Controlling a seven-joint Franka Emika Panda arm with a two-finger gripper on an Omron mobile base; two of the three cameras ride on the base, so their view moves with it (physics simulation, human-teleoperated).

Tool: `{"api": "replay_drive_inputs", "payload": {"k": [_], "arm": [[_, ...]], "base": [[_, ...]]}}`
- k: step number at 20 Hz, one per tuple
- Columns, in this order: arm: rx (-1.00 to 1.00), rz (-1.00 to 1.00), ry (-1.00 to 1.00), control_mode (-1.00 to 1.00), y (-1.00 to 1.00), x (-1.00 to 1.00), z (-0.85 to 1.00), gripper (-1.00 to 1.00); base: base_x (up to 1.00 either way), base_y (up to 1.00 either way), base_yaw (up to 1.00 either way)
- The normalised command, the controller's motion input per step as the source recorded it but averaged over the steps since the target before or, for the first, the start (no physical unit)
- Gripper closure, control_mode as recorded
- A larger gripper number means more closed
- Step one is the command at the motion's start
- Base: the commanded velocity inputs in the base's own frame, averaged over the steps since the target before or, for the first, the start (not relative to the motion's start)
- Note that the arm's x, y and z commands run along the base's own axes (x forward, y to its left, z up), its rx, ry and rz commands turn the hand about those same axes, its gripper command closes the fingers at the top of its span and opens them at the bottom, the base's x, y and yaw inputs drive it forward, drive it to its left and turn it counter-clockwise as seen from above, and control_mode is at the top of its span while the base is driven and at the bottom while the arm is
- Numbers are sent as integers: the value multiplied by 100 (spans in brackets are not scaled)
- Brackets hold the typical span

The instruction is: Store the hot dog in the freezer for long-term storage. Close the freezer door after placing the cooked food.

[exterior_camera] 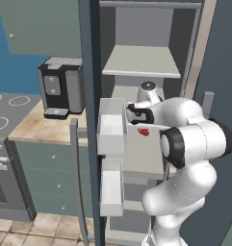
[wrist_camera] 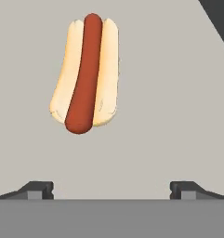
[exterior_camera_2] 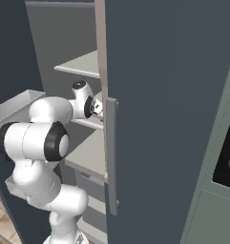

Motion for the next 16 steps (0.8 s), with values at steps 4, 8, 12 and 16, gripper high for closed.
{"api": "replay_drive_inputs", "payload": {"k": [4,8,12,16], "arm": [[2,5,0,-100,0,-56,5,-100],[1,6,2,-100,0,-51,12,-100],[1,7,4,-100,3,-50,15,-100],[0,5,2,-100,3,-42,22,-100]], "base": [[0,0,0],[0,0,0],[0,0,0],[0,0,0]]}}
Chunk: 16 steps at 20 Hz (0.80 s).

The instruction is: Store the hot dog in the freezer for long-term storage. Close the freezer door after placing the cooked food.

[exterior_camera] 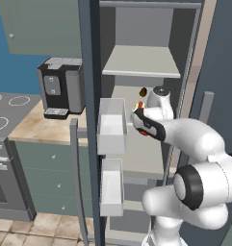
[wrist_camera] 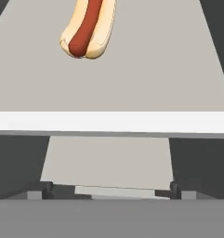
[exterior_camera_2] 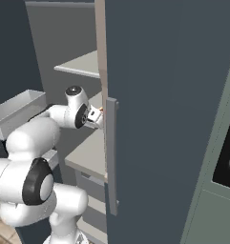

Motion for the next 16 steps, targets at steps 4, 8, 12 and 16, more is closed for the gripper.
{"api": "replay_drive_inputs", "payload": {"k": [4,8,12,16], "arm": [[2,6,2,-100,0,-44,24,-100],[2,12,2,-100,6,-54,24,-100],[0,11,0,-100,21,-65,11,-100],[0,9,0,-100,12,-69,8,-100]], "base": [[0,0,0],[0,0,0],[0,0,0],[0,0,0]]}}
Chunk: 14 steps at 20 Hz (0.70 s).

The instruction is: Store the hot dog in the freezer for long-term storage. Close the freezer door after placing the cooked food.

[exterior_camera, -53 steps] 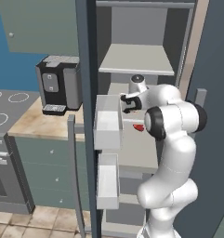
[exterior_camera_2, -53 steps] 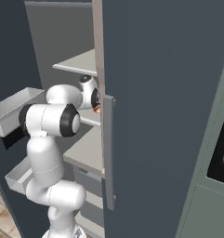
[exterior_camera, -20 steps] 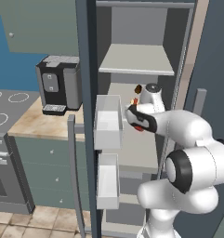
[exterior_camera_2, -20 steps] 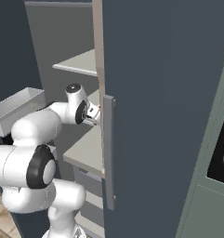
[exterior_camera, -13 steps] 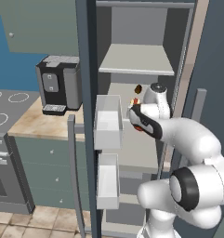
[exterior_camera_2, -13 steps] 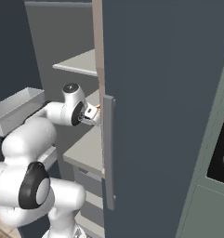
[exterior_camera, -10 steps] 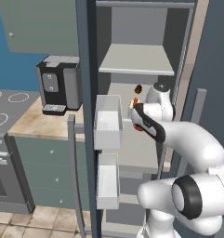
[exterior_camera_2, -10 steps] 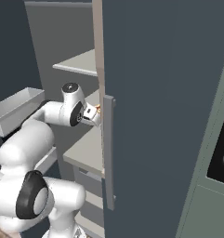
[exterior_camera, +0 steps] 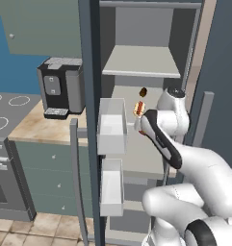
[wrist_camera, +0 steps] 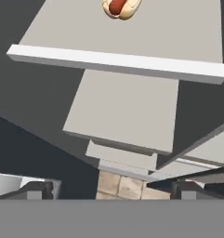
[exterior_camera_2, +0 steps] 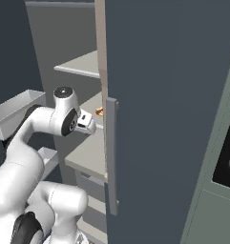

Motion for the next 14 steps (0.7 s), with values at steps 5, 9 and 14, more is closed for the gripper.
{"api": "replay_drive_inputs", "payload": {"k": [5,9,14], "arm": [[-1,7,0,-100,0,-72,3,-100],[0,5,0,-100,0,-79,19,-100],[0,1,0,-100,0,-79,32,-100]], "base": [[0,0,0],[0,0,0],[0,0,0]]}}
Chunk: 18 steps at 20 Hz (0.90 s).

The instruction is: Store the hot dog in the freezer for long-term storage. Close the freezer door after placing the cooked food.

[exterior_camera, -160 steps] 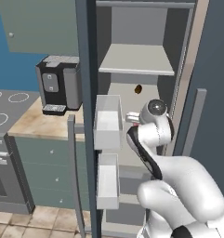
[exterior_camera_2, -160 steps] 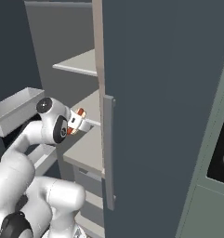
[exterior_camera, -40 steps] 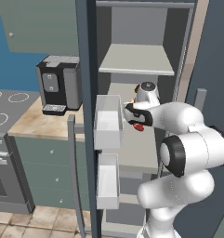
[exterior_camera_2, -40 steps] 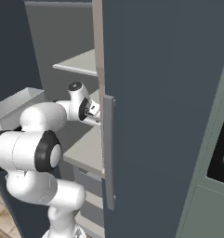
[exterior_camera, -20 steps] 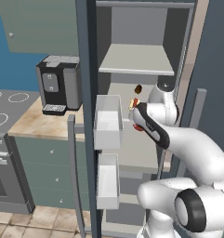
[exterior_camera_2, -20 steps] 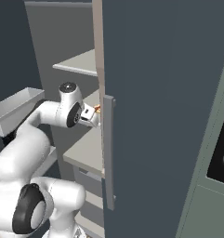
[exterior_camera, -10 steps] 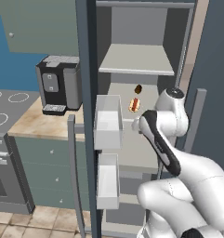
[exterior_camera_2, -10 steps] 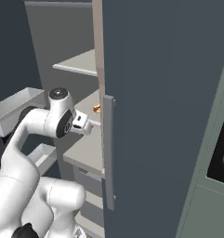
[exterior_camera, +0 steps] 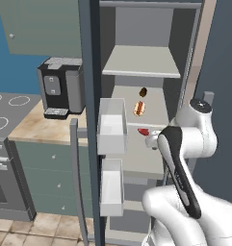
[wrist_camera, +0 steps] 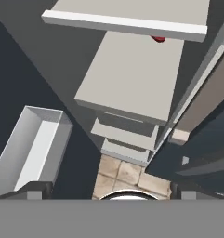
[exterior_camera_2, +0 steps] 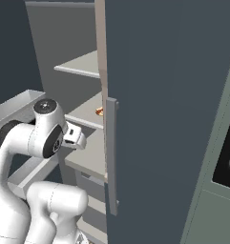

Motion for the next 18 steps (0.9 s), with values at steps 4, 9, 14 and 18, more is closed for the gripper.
{"api": "replay_drive_inputs", "payload": {"k": [4,9,14,18], "arm": [[-8,0,2,-100,0,-47,21,-100],[-15,0,9,-100,0,-10,0,-100],[-8,0,11,-100,0,-8,0,-100],[15,1,0,-100,-14,-28,-2,-100]], "base": [[0,0,0],[0,0,0],[0,0,0],[0,0,0]]}}
